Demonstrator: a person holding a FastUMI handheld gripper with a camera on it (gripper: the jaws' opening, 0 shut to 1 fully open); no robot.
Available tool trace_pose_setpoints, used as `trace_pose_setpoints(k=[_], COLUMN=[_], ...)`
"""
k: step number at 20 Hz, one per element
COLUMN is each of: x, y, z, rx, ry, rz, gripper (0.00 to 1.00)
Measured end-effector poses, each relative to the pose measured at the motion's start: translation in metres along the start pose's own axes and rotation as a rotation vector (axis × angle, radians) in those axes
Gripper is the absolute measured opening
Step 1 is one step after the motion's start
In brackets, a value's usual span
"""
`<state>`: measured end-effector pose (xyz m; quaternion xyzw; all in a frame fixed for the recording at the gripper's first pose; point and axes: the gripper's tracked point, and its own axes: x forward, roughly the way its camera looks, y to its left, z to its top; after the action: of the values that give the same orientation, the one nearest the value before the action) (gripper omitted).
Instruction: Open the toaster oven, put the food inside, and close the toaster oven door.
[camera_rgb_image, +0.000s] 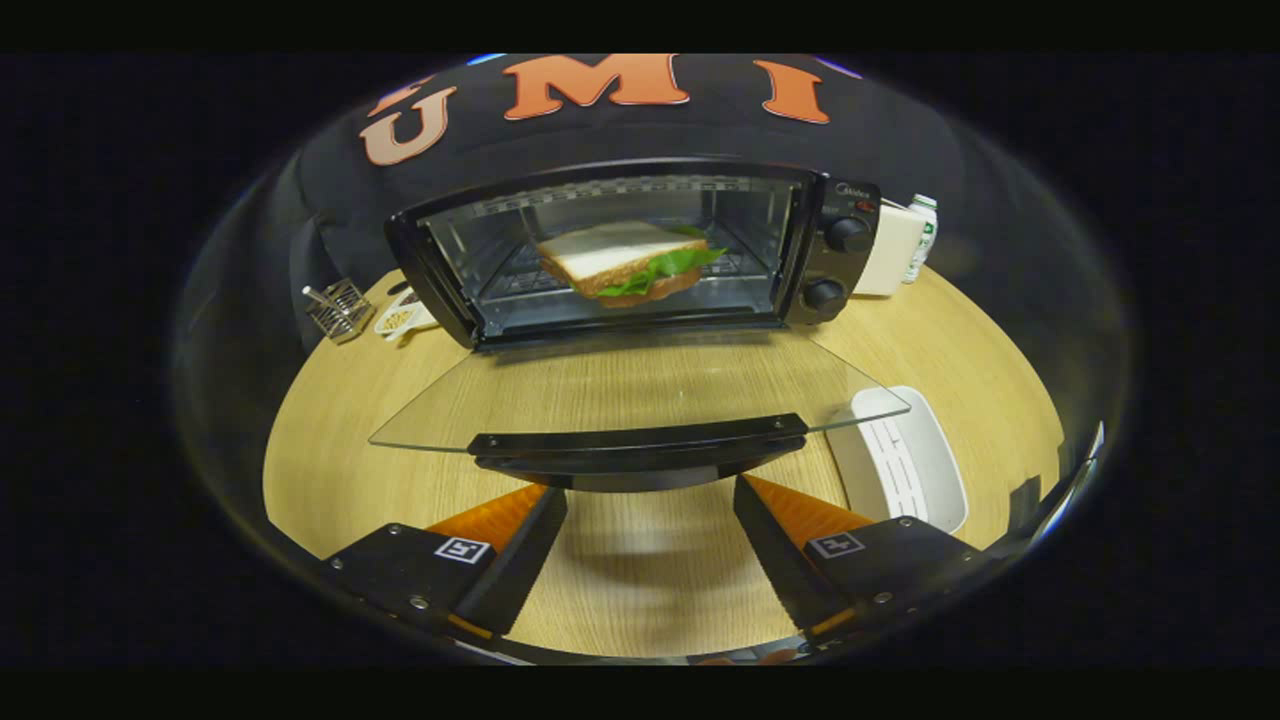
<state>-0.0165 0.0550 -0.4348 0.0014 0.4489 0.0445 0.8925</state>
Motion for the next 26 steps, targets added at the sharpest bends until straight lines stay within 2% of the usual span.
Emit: trace_pose_setpoints(k=[9, 26], x=[-0.012, 0.001], y=[-0.001, 0.015], z=[0.065, 0.148], rx=[0.04, 0.057], ry=[-0.102, -0.232], rz=[-0.008, 0.022], gripper=[0.99, 0.99])
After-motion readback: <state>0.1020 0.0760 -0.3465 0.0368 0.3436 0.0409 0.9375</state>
